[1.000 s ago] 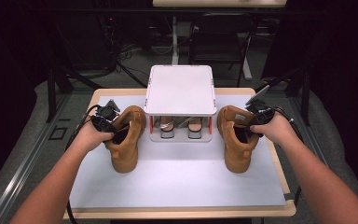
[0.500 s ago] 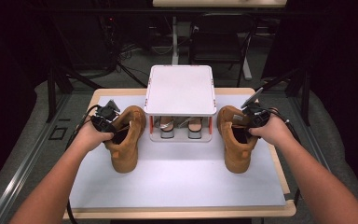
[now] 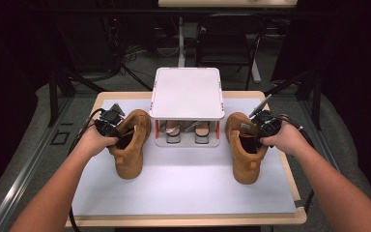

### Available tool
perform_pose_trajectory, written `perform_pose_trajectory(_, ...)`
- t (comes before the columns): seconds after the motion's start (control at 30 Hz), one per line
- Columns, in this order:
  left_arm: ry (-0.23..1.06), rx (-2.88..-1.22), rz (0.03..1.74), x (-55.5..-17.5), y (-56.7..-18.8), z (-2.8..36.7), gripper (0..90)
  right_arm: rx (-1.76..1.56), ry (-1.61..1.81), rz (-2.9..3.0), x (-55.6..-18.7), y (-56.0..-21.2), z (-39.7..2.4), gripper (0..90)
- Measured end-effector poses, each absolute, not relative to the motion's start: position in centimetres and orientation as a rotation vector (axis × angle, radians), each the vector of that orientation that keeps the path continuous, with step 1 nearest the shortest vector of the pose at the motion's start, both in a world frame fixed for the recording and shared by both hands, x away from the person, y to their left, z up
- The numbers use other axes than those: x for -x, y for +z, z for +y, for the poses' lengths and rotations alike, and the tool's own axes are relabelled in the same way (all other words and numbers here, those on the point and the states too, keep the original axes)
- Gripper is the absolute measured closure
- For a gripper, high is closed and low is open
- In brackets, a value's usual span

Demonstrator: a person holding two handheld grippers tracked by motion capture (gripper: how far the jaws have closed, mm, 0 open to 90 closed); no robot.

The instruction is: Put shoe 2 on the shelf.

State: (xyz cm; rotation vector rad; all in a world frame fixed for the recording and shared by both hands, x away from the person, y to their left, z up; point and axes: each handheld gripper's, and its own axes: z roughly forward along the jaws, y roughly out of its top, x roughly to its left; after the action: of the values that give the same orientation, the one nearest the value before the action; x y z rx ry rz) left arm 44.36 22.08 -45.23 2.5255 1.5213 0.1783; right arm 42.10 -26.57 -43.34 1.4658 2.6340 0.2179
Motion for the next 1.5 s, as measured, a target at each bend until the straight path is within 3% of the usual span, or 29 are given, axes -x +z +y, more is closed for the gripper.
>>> perform_pose_trajectory(0.67, 0.171, -2.505, 1.532, -44.4, -45.2, 22.1, 75.2, -1.558, 0.212, 2.570, -42.5, -44.2, -27.2, 68.8)
perform_pose_trajectory(1.5, 0.154, -2.487, 1.559, -44.5, -45.4, 22.0, 75.2, -1.770, 0.215, 2.461, -42.6, -45.0, -27.3, 75.6)
